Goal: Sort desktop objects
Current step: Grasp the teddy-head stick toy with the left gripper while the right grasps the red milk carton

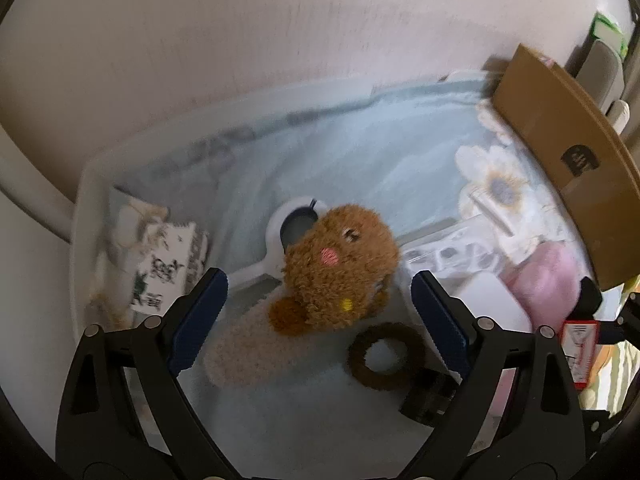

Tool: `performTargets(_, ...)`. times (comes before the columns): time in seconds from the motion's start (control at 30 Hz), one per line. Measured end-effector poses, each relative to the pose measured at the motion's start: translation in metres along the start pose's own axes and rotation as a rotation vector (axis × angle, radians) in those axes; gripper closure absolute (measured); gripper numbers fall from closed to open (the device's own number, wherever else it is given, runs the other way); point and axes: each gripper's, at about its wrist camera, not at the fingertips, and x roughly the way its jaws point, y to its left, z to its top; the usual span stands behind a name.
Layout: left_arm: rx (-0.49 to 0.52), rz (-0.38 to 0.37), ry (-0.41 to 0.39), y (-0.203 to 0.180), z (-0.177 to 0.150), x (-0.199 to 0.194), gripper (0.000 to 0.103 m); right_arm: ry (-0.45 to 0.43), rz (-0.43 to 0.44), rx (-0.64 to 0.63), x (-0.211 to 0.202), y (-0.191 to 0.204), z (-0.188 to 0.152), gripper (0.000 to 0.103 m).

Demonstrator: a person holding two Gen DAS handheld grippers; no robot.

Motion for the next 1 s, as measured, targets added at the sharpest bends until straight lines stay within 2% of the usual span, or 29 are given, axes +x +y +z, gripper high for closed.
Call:
performTargets(0.07, -0.010, 0.003, 0.022, 0.000, -0.003, 0.009, 0.022, 0.007, 0.007, 0.000, 0.003, 0.000, -0.001, 0.051)
performTargets(0.27, -0.012, 0.020, 0.033, -0.001, -0.015, 0.017, 0.030, 0.033, 0.011, -0.002, 0.013, -0.002, 0.000, 0.056)
performTargets(0.5, -0.022, 0.024, 0.005, 0.000, -0.016, 0.006, 0.061, 0.020, 0.024, -0.013, 0.012, -0.001, 0.002, 0.057)
performTargets(0.57, -0.032, 0.027, -0.007, 0.001, -0.017, 0.000, 0.065, 0.015, 0.032, -0.009, 0.010, 0.000, 0.003, 0.057)
performTargets(0.8, -0.127, -0.008, -0.052, 0.007, -0.015, -0.020, 0.066, 0.003, 0.048, 0.016, -0.001, 0.003, 0.004, 0.057)
performTargets(1.0, -0.180, 0.021, -0.094, 0.010, -0.011, -0.055, 0.066, -0.028, 0.059, 0.066, -0.018, -0.003, 0.010, 0.057)
